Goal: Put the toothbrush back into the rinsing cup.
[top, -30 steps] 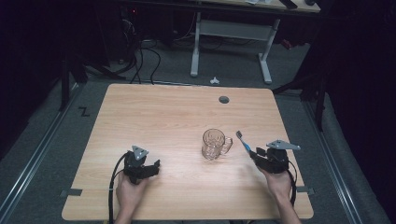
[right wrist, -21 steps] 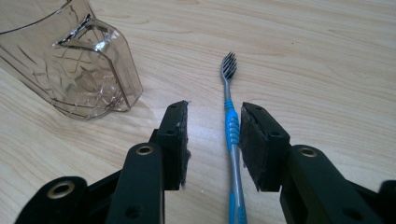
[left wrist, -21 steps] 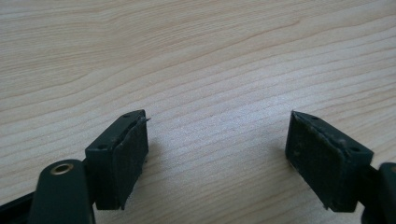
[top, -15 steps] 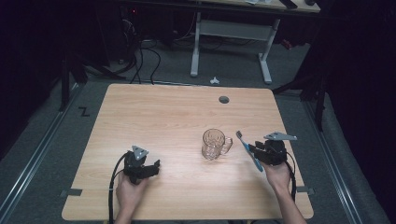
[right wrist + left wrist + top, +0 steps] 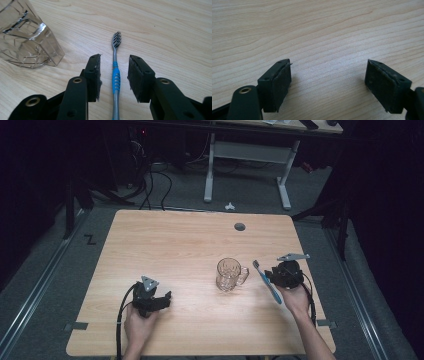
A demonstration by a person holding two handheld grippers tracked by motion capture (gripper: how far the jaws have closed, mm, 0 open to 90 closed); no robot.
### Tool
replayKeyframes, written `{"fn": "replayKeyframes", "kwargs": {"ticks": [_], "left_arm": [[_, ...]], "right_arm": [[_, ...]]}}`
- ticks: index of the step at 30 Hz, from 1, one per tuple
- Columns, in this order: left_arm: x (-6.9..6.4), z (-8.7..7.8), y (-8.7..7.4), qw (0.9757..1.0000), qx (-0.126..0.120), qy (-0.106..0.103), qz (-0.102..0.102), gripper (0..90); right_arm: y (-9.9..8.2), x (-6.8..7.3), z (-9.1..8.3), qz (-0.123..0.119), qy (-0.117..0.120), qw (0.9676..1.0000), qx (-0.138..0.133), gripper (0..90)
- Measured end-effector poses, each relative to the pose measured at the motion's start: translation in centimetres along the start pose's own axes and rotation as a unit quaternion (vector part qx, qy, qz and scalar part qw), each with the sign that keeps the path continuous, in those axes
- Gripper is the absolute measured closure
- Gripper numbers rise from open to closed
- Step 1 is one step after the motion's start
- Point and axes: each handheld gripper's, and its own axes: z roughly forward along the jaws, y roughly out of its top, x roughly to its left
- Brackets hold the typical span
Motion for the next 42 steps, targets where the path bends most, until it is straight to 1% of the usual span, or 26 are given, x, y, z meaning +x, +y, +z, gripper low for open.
{"fn": "replayKeyframes", "kwargs": {"ticks": [2, 3, 5, 6, 7, 10, 12, 13, 14, 19, 20, 22, 23, 28, 29, 30, 31, 32, 33, 35, 39, 42], "left_arm": [[0.0, 0.0, 0.0, 1.0000, 0.000, 0.000, 0.000, 21.8], [0.0, 0.0, 0.0, 1.0000, 0.000, 0.000, 0.000, 21.8], [0.0, 0.0, 0.0, 1.0000, 0.000, 0.000, 0.000, 21.8], [0.0, 0.0, 0.0, 1.0000, 0.000, 0.000, 0.000, 21.8], [0.0, 0.0, 0.0, 1.0000, 0.000, 0.000, 0.000, 21.8], [0.0, 0.0, 0.0, 1.0000, 0.000, 0.000, 0.000, 21.7], [0.0, 0.0, 0.0, 1.0000, 0.000, 0.000, 0.000, 21.7], [0.0, 0.0, 0.0, 1.0000, 0.000, 0.000, 0.000, 21.7], [0.0, 0.0, 0.0, 1.0000, 0.000, -0.001, 0.000, 21.7], [0.0, 0.0, 0.0, 1.0000, 0.000, -0.001, 0.001, 21.7], [0.0, 0.0, 0.0, 1.0000, 0.000, -0.001, 0.001, 21.7], [0.0, 0.0, 0.0, 1.0000, -0.001, -0.001, 0.001, 21.7], [0.0, 0.0, 0.0, 1.0000, -0.001, -0.001, 0.001, 21.7], [0.0, 0.0, 0.0, 1.0000, 0.000, -0.001, 0.001, 21.7], [0.0, 0.0, 0.0, 1.0000, 0.000, -0.001, 0.001, 21.7], [0.0, 0.0, 0.0, 1.0000, 0.000, -0.001, 0.001, 21.7], [0.0, 0.0, 0.0, 1.0000, 0.000, -0.001, 0.001, 21.7], [0.0, 0.0, 0.0, 1.0000, 0.000, -0.001, 0.001, 21.7], [0.0, 0.0, 0.0, 1.0000, 0.000, -0.001, 0.001, 21.7], [0.0, 0.0, 0.0, 1.0000, 0.000, -0.001, 0.002, 21.7], [0.0, 0.0, 0.0, 1.0000, 0.000, -0.001, 0.001, 21.7], [0.0, 0.0, 0.0, 1.0000, 0.000, -0.001, 0.002, 21.7]], "right_arm": [[0.1, -0.1, 0.1, -0.001, 0.000, 1.0000, 0.005, 62.8], [0.2, -0.2, 0.5, -0.001, -0.002, 0.9999, 0.015, 63.2], [0.3, -0.3, 0.6, -0.002, -0.002, 0.9998, 0.018, 63.3], [0.6, -0.3, 0.9, -0.004, -0.002, 0.9996, 0.029, 63.7], [0.6, -0.3, 0.9, -0.004, -0.002, 0.9996, 0.029, 63.7], [1.0, -0.3, 1.4, -0.008, -0.001, 0.9991, 0.042, 64.1], [1.2, -0.4, 2.1, -0.016, -0.004, 0.9980, 0.060, 65.0], [1.2, -0.4, 2.1, -0.016, -0.004, 0.9980, 0.060, 65.0], [1.4, -0.4, 2.3, -0.015, -0.005, 0.9975, 0.069, 65.4], [1.9, -0.4, 2.6, -0.013, -0.003, 0.9971, 0.075, 66.3], [2.1, -0.4, 2.9, -0.015, -0.004, 0.9962, 0.086, 66.4], [2.3, -0.4, 3.2, -0.017, -0.004, 0.9954, 0.095, 66.7], [2.3, -0.4, 3.2, -0.017, -0.004, 0.9954, 0.095, 66.7], [3.0, -0.3, 4.0, -0.024, -0.004, 0.9925, 0.120, 67.4], [3.2, -0.2, 4.3, -0.029, -0.006, 0.9902, 0.136, 67.8], [3.3, -0.2, 4.5, -0.031, -0.006, 0.9894, 0.142, 67.9], [3.3, -0.2, 4.5, -0.031, -0.006, 0.9894, 0.142, 67.9], [3.3, -0.2, 4.7, -0.031, -0.007, 0.9887, 0.147, 68.0], [3.5, -0.1, 4.9, -0.032, -0.008, 0.9873, 0.155, 68.2], [3.5, -0.1, 5.0, -0.031, -0.009, 0.9868, 0.159, 68.2], [3.4, -0.2, 5.6, -0.030, -0.008, 0.9838, 0.176, 68.8], [3.3, -0.3, 5.7, -0.029, -0.009, 0.9830, 0.181, 69.2]]}}
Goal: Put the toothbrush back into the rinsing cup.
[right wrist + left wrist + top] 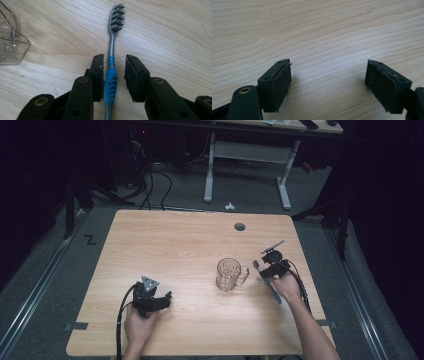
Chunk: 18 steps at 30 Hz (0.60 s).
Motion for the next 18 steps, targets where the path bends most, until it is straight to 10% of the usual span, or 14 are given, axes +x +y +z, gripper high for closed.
{"fn": "replayKeyframes", "kwargs": {"ticks": [18], "left_arm": [[-0.01, 0.01, 0.00, 1.0000, 0.000, 0.000, 0.000, 21.6]], "right_arm": [[0.04, -0.27, 0.82, 0.008, 0.018, 0.9995, 0.023, 78.5]]}}
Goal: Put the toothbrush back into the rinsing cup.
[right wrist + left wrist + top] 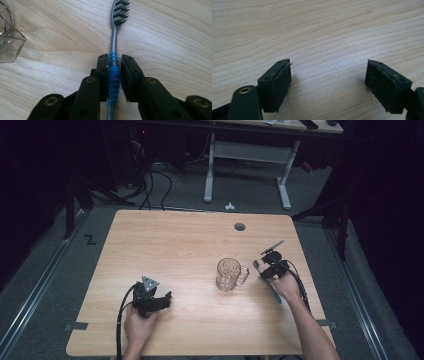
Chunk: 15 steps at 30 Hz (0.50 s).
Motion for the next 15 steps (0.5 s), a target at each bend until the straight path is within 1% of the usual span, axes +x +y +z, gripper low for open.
{"fn": "replayKeyframes", "kwargs": {"ticks": [2, 4, 5, 10, 11, 13, 15], "left_arm": [[0.00, 0.00, 0.00, 1.0000, 0.000, 0.000, 0.000, 21.6], [0.00, 0.00, 0.00, 1.0000, 0.000, 0.000, 0.001, 21.6], [0.00, 0.00, 0.00, 1.0000, 0.000, 0.000, 0.001, 21.6], [0.01, -0.01, 0.00, 1.0000, 0.001, 0.000, 0.001, 21.6], [0.01, -0.01, 0.00, 1.0000, 0.000, 0.000, 0.001, 21.6], [0.00, 0.00, 0.00, 1.0000, 0.000, 0.000, 0.000, 21.5], [0.01, -0.01, 0.00, 1.0000, 0.000, 0.000, 0.001, 21.6]], "right_arm": [[0.02, 0.00, 0.03, 0.001, 0.002, 1.0000, 0.003, 79.1], [-0.01, -0.07, -0.02, 0.005, 0.013, 0.9999, 0.005, 79.4], [-0.01, -0.07, -0.02, 0.005, 0.013, 0.9999, 0.005, 79.4], [-0.14, -0.23, -0.11, 0.010, 0.020, 0.9998, -0.002, 79.8], [-0.16, -0.19, -0.27, 0.010, 0.022, 0.9996, -0.011, 79.9], [-0.16, -0.14, -0.37, 0.010, 0.023, 0.9996, -0.012, 79.9], [-0.20, 0.11, -0.74, 0.005, 0.024, 0.9995, -0.018, 79.8]]}}
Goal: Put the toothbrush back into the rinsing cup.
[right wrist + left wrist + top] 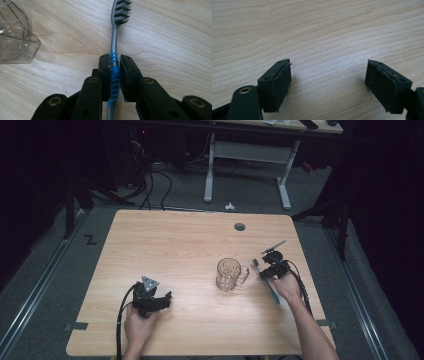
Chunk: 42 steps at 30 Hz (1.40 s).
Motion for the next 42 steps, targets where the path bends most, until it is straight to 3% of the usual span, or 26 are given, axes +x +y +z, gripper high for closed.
{"fn": "replayKeyframes", "kwargs": {"ticks": [20, 36, 42], "left_arm": [[0.0, 0.0, 0.0, 1.0000, 0.000, 0.000, 0.000, 21.5], [0.0, 0.0, 0.0, 1.0000, 0.000, 0.000, 0.000, 21.5], [0.0, 0.0, 0.0, 1.0000, 0.000, 0.000, 0.000, 21.5]], "right_arm": [[-0.9, 0.5, -2.8, -0.004, 0.020, 0.9983, -0.054, 80.2], [-2.1, 1.1, -4.3, -0.014, 0.044, 0.9935, -0.104, 80.4], [-2.7, 1.5, -5.1, -0.019, 0.054, 0.9898, -0.130, 80.3]]}}
